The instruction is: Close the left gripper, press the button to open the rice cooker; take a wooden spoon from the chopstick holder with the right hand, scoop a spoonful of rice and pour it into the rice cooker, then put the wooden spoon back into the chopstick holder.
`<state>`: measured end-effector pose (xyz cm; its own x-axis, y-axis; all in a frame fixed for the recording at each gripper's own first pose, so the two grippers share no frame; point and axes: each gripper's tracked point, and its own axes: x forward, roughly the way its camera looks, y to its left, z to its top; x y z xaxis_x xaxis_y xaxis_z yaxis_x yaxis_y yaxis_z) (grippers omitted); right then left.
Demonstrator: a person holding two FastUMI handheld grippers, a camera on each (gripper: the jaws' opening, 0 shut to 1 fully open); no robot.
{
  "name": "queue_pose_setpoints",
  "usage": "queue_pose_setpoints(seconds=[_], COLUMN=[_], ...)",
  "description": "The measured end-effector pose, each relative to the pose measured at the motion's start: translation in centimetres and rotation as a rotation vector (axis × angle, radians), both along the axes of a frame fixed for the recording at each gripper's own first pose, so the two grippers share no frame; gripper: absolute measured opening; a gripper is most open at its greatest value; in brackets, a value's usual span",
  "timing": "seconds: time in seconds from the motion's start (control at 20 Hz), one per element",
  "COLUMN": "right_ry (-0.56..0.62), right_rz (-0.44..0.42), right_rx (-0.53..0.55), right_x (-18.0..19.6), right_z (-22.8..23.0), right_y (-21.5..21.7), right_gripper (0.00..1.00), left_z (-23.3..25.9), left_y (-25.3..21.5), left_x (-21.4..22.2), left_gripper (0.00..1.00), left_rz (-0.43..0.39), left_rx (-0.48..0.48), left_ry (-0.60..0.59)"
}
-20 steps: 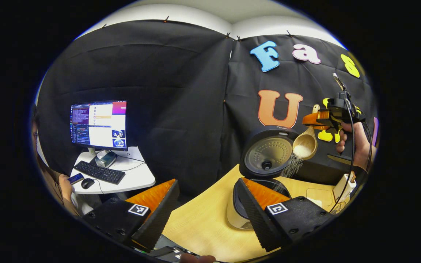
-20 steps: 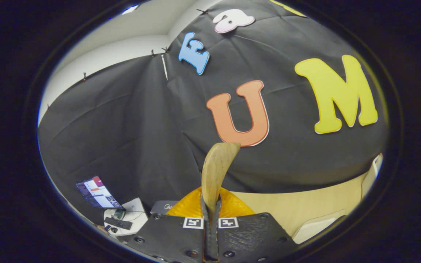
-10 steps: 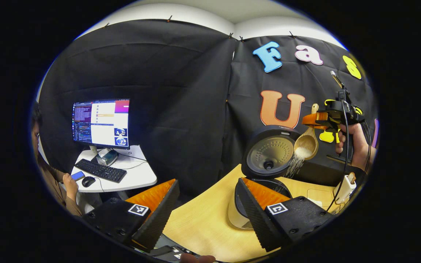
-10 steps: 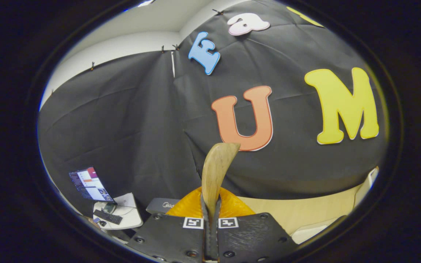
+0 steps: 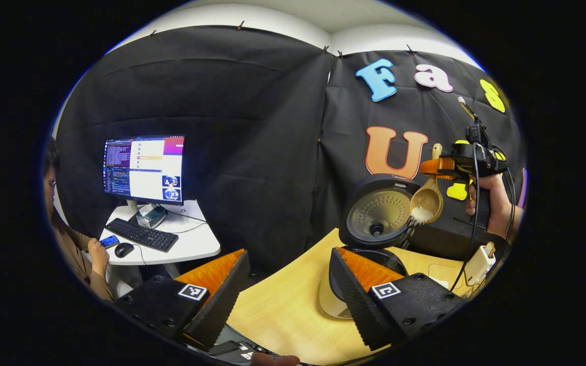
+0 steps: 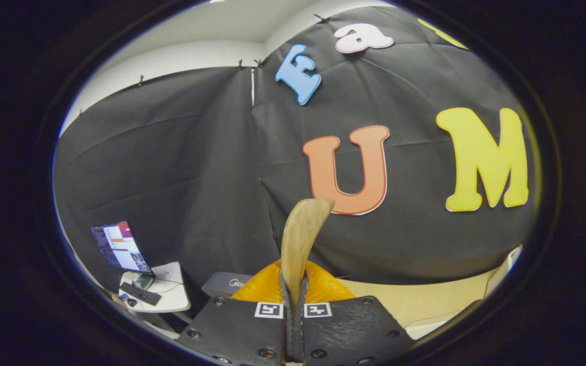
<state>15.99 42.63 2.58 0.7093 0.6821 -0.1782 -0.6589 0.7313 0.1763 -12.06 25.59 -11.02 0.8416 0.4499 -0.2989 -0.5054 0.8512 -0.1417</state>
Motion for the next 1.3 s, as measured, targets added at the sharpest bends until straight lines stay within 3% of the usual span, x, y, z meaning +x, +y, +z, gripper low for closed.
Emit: queue_pose_setpoints(seconds=[1.3], right_ry=[-0.301], right_rz=[0.079], right_rx=[-0.192], right_x=[-3.3], right_z=[-0.3], right_y=[3.9], right_gripper=[0.00], left_z=[-1.0], left_y=[1.9], left_x=[-2.2], left_gripper=[0.99], left_rz=[0.044], left_rx=[-0.038], left_ry=[-0.003])
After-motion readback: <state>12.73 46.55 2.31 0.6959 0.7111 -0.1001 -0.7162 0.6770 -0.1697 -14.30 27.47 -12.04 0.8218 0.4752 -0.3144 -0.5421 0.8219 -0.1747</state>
